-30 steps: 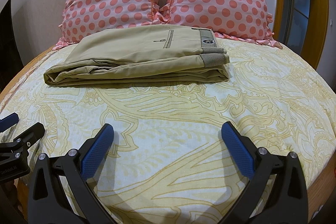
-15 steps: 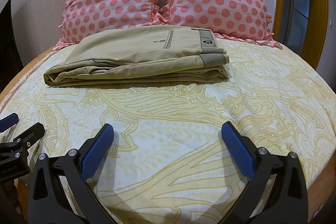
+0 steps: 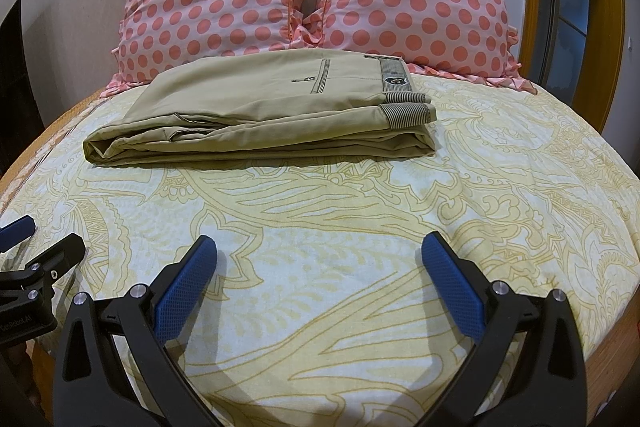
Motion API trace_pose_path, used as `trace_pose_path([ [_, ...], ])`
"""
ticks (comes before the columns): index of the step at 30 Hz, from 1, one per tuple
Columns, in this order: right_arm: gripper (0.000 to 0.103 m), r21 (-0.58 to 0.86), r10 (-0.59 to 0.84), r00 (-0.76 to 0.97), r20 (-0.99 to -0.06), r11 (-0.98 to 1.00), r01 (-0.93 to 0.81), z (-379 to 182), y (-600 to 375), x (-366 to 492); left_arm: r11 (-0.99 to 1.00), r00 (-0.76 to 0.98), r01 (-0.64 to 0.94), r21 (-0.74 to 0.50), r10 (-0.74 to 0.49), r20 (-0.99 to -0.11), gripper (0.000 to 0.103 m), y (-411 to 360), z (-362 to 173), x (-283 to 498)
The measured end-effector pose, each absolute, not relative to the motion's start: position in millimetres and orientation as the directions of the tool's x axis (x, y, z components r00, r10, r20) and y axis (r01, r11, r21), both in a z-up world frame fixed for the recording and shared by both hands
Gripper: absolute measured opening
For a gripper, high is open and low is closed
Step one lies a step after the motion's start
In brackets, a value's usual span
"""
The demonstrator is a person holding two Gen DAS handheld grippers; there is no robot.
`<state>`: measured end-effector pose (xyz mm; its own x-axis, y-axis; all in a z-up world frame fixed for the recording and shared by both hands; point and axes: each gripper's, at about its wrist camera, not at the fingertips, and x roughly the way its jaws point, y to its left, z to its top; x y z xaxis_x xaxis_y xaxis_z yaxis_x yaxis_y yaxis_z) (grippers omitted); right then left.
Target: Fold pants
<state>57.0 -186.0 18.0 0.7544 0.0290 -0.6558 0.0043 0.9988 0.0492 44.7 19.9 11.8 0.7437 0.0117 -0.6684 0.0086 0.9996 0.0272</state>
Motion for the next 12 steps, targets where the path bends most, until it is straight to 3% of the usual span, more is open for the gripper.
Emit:
trace_pose_path([
  [12,0.102,0.049,0.029,0.755,-0.655,0.999,0.005,17.4,-185.8,57.7,1.000,0.743,0.010,0.027,0.011,-0.670,0.101,20.0,12.4,45.3],
])
